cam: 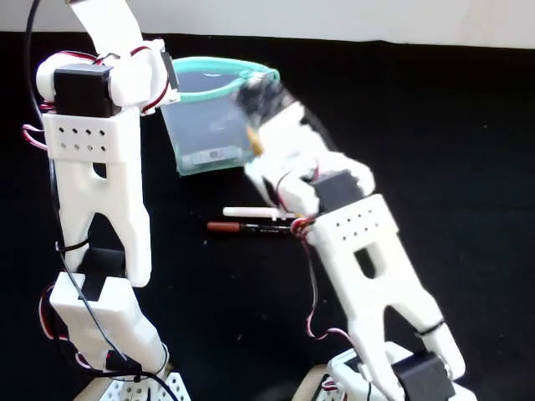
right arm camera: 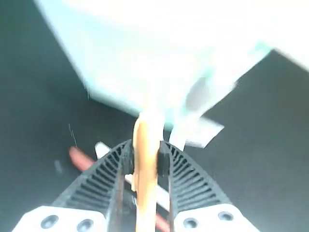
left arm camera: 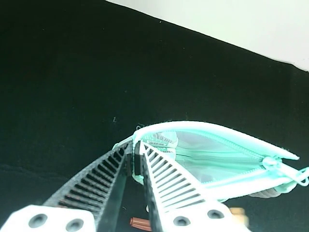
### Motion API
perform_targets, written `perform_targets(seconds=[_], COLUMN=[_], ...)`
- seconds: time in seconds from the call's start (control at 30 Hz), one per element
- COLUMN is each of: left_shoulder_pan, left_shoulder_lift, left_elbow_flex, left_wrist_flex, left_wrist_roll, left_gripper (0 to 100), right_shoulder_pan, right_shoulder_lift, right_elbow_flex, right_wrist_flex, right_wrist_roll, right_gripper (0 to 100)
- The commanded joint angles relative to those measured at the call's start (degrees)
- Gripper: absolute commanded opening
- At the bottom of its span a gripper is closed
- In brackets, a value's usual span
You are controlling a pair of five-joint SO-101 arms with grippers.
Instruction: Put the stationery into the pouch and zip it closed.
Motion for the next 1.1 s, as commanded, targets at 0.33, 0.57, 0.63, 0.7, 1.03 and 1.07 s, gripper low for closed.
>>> perform_targets(seconds=[0.33, 0.57, 0.63, 0.7, 1.03, 1.07], left_shoulder_pan=[0.66, 0.75, 0.75, 0.75, 0.75, 0.75], left_shoulder_lift=[0.22, 0.22, 0.22, 0.22, 0.22, 0.22], left_elbow_flex=[0.75, 0.75, 0.75, 0.75, 0.75, 0.75], left_wrist_flex=[0.44, 0.44, 0.44, 0.44, 0.44, 0.44], left_wrist_roll=[-0.53, -0.53, -0.53, -0.53, -0.53, -0.53], left_gripper=[1, 1, 1, 1, 1, 1], right_shoulder_pan=[0.31, -0.04, -0.57, -1.19, -2.95, -2.86], right_shoulder_lift=[10.15, 21.67, 25.01, 28.09, 41.01, 42.07], right_elbow_flex=[-36.70, -50.24, -54.64, -58.68, -61.76, -61.76], right_wrist_flex=[-15.08, -17.10, -18.07, -17.45, -17.63, -17.63], right_wrist_roll=[-25.14, -25.14, -24.88, -22.86, -21.19, -21.19], right_gripper=[0.8, 0.8, 0.8, 0.8, 0.8, 0.8])
